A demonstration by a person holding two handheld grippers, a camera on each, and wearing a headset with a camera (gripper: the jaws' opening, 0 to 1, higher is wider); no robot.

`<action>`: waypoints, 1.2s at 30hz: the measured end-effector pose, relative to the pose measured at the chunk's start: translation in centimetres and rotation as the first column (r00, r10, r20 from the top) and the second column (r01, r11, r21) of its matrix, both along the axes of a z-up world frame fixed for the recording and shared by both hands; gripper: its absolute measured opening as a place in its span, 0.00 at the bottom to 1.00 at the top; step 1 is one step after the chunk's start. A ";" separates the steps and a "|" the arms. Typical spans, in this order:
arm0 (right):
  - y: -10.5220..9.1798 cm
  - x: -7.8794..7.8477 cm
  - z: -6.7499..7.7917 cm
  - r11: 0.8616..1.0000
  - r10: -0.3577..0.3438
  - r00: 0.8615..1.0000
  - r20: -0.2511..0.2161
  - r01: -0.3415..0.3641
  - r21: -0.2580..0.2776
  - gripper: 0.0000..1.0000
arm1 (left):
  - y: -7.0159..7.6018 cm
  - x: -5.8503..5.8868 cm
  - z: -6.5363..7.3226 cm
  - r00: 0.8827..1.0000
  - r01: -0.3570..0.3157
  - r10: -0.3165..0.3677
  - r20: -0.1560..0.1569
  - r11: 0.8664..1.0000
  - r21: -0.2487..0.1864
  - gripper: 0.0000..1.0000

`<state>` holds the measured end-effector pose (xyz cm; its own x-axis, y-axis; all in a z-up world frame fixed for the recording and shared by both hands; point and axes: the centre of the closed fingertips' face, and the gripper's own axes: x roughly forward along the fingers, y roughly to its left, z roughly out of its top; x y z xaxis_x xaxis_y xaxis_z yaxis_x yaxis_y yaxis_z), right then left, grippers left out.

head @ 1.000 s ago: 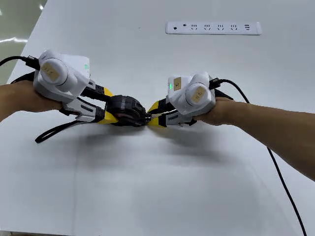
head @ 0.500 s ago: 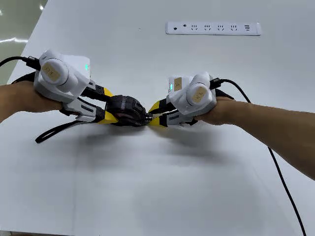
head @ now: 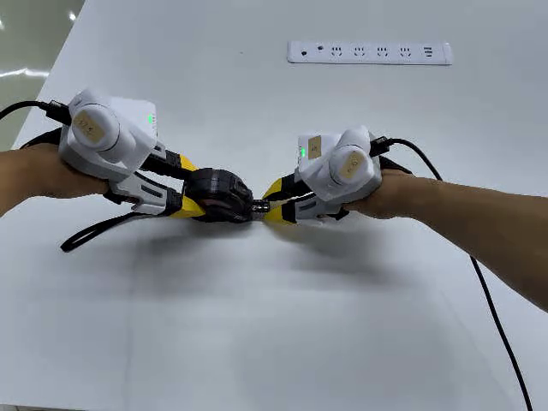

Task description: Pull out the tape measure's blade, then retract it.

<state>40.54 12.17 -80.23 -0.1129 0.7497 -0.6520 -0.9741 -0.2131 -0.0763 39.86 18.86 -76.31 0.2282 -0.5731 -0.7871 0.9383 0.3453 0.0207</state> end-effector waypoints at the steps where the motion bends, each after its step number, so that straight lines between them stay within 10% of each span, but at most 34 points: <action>1: -0.1 0.0 0.0 1.000 0.000 1.000 0.000 0.000 -0.001 0.09 | 0.0 0.0 0.0 1.000 -0.001 0.001 0.000 1.000 -0.001 0.24; 36: -3.1 0.3 0.3 1.000 -0.024 1.000 -0.018 0.024 -0.015 0.09 | 0.0 0.0 0.1 1.000 -0.005 0.005 -0.008 1.000 -0.004 0.24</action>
<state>40.83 9.07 -79.97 -0.1066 0.7427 -0.6611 -0.9802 -0.1902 -0.0557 39.89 18.85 -76.21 0.2251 -0.5751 -0.7865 0.9366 0.3501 0.0121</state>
